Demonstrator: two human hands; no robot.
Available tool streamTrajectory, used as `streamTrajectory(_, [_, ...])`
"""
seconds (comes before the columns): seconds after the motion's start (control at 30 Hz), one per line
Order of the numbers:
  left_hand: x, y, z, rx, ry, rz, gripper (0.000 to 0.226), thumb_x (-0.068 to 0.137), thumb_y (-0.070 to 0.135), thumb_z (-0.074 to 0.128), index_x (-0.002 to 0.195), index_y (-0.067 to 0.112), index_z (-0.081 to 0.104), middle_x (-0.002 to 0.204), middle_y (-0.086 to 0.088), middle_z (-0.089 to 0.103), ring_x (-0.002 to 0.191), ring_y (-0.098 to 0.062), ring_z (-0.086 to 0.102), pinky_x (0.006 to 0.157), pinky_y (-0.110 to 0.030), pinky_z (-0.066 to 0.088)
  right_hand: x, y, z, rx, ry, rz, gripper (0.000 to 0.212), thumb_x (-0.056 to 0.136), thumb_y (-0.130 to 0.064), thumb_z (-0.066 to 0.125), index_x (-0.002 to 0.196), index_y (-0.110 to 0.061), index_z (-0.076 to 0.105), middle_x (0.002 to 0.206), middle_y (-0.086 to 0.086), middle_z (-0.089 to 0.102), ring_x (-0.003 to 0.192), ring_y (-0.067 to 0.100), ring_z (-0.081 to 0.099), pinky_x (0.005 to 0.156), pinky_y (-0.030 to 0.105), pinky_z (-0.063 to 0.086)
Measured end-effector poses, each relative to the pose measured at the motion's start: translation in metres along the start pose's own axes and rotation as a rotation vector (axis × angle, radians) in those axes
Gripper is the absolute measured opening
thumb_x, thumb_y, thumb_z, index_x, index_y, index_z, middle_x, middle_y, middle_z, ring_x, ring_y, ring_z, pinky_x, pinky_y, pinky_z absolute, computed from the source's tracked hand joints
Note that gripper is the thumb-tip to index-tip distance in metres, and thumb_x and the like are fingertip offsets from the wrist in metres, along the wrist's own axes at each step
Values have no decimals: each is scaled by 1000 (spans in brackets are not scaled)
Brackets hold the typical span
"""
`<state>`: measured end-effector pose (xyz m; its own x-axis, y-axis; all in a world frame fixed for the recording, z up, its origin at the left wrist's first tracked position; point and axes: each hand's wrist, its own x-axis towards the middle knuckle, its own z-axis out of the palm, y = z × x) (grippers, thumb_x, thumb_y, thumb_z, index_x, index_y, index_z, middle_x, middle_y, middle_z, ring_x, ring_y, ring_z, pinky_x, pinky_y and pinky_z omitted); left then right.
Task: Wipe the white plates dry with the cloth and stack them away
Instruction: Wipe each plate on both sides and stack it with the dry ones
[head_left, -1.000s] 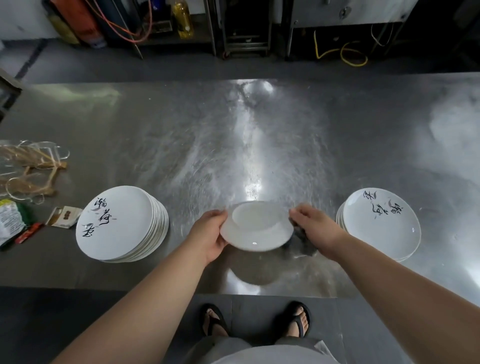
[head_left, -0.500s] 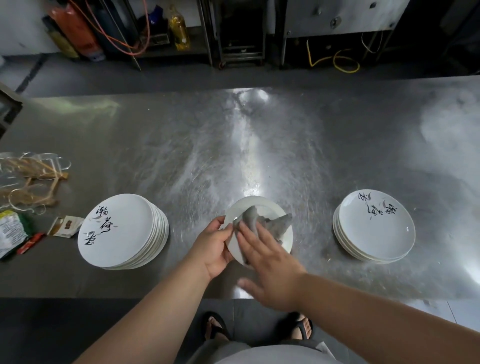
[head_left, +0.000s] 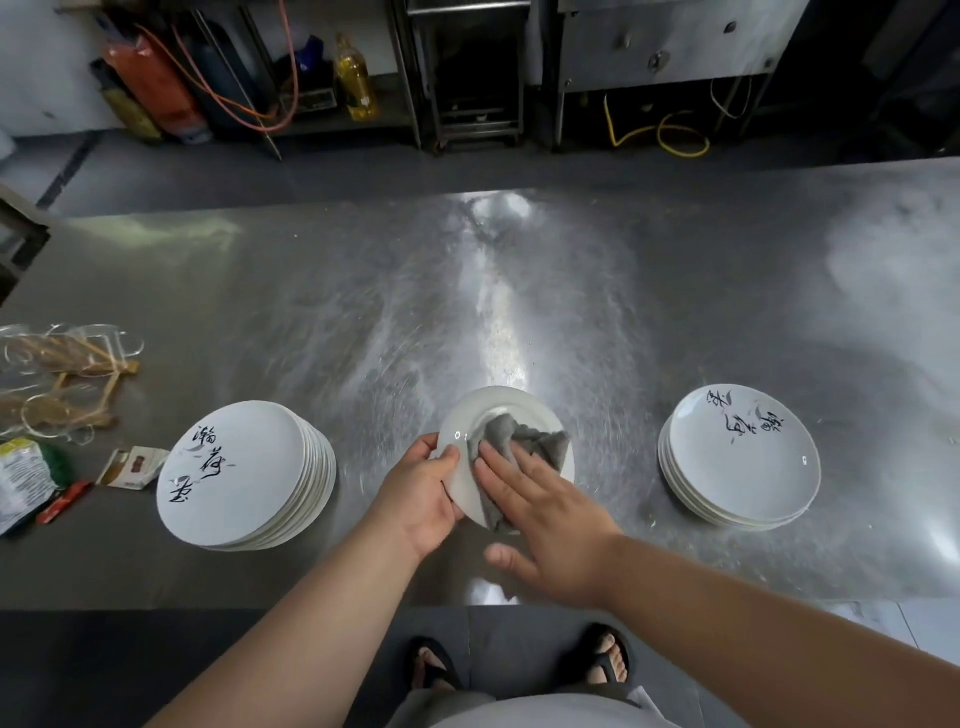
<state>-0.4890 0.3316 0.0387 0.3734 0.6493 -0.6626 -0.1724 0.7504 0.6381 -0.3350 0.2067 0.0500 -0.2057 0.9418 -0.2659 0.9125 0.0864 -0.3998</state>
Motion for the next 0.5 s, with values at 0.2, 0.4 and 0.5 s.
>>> streamTrajectory(0.2, [-1, 6, 11, 7, 58, 19, 16, 107, 7, 52, 119, 12, 60, 109, -14, 76, 96, -31, 73, 80, -47, 59, 17, 27, -4, 196, 45, 331, 90, 97, -76, 16, 163, -27, -21, 165, -13, -37, 154, 20, -32, 130, 41, -3])
streamTrajectory(0.4, [-3, 6, 16, -27, 78, 24, 16, 108, 6, 49, 119, 11, 60, 112, -18, 75, 93, -31, 76, 80, -49, 59, -5, 7, 3, 113, 5, 144, 96, 87, -82, -3, 164, -27, -18, 168, -11, -32, 155, 19, -31, 128, 37, -13])
streamTrajectory(0.5, [-6, 7, 22, -27, 76, 21, 16, 108, 7, 50, 121, 11, 59, 118, -18, 74, 95, -31, 75, 76, -47, 60, 5, 33, -3, 221, 59, 282, 93, 89, -80, 2, 164, -29, -17, 167, -14, -32, 155, 18, -28, 131, 43, -3])
